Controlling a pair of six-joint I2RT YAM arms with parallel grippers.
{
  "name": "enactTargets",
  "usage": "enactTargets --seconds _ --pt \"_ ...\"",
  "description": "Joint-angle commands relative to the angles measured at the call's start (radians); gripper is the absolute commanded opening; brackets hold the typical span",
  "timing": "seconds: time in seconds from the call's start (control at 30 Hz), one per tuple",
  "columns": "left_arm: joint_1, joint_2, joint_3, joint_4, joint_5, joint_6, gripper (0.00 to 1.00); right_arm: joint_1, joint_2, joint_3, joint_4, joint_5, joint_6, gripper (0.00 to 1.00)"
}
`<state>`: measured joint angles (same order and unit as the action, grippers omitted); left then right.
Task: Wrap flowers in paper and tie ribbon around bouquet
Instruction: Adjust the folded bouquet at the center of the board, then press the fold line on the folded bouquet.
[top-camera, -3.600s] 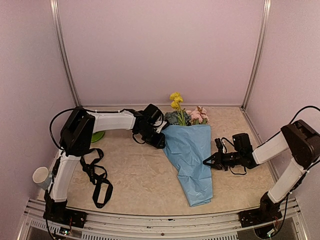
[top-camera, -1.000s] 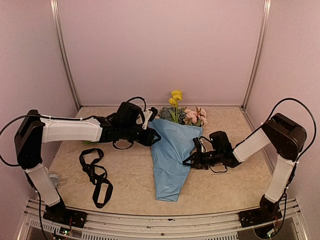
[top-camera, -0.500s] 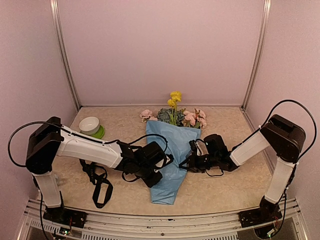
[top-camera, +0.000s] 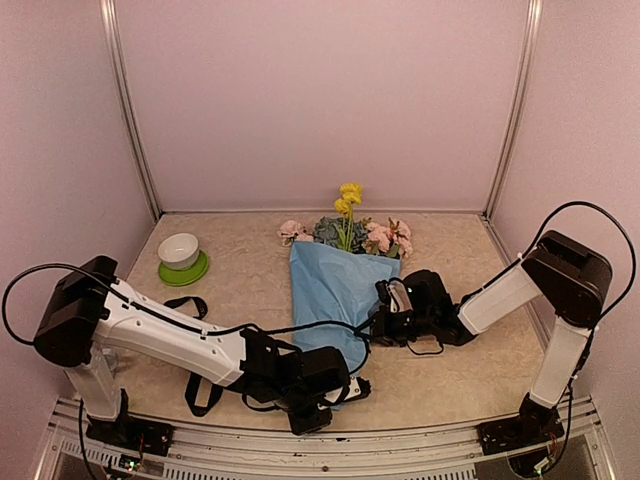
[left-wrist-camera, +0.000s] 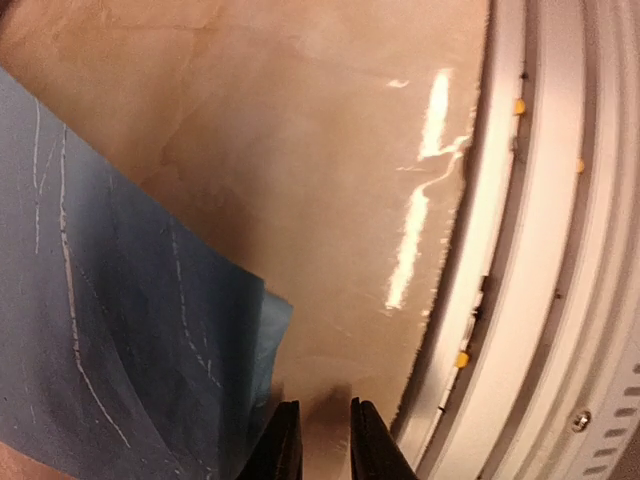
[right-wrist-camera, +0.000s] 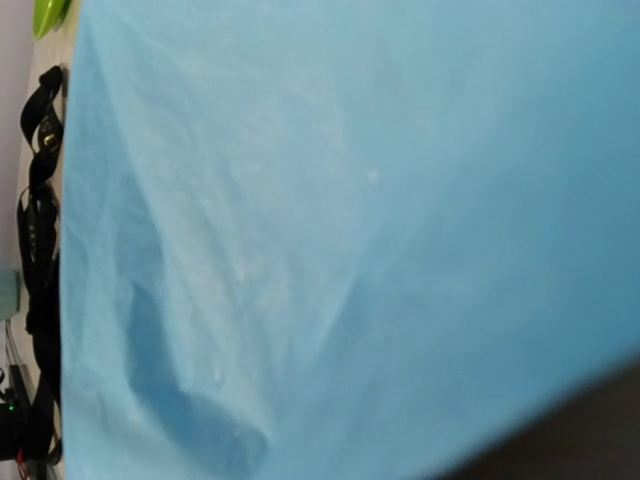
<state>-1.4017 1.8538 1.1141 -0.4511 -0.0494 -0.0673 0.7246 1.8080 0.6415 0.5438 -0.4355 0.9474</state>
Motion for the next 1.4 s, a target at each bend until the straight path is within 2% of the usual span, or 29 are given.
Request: enactTargets --seconds 0.0,0.1,0.2,0.3,0.37,0.5,0.63,0.8,0.97,1.03,1.13,1.23,1.37 --pt "0.0 -0.16 0.015 0.016 0.168 0.082 0.2 0.023 0.005 0.02 0.0 0.011 -0.002 0.0" --pt "0.008 -0.263 0.001 0.078 0.254 0.135 0.26 0.026 0.004 0.015 -0.002 0.015 0.0 0.0" --pt "0.076 -0.293 -0.058 0.178 0.217 0.1 0.27 0.031 -0.003 0.012 -0.006 0.021 0.002 0.0" --pt "0.17 -0.191 -0.028 0.134 0.095 0.018 0.15 0.04 -0.01 0.015 -0.019 0.028 0.001 0.0" --pt "0.181 -0.103 0.016 0.076 0.034 0.011 0.11 0.045 -0.008 0.018 -0.027 0.03 -0.002 0.0" --pt "0.131 0.007 0.058 0.06 0.007 0.034 0.12 0.05 -0.001 0.028 -0.042 0.03 -0.01 0.0" --pt "0.103 0.099 0.108 -0.025 -0.014 -0.012 0.12 0.055 -0.004 0.028 -0.044 0.034 -0.012 0.0" --pt "0.068 0.08 0.076 -0.003 0.072 0.022 0.13 0.056 -0.003 0.046 -0.062 0.038 -0.026 0.0" --pt "0.05 0.076 0.078 -0.015 0.075 0.015 0.09 0.056 0.001 0.067 -0.074 0.037 -0.035 0.0" --pt "0.072 0.047 0.079 -0.005 0.129 0.005 0.07 0.056 -0.001 0.068 -0.076 0.037 -0.034 0.0" --pt "0.088 -0.071 0.055 0.049 0.207 0.016 0.09 0.056 -0.005 0.067 -0.087 0.041 -0.035 0.0" --pt "0.159 -0.166 0.003 0.095 0.209 -0.031 0.16 0.056 -0.011 0.065 -0.098 0.046 -0.038 0.0" --pt "0.331 -0.149 -0.056 0.06 0.214 -0.114 0.12 0.056 -0.013 0.062 -0.097 0.045 -0.036 0.0"
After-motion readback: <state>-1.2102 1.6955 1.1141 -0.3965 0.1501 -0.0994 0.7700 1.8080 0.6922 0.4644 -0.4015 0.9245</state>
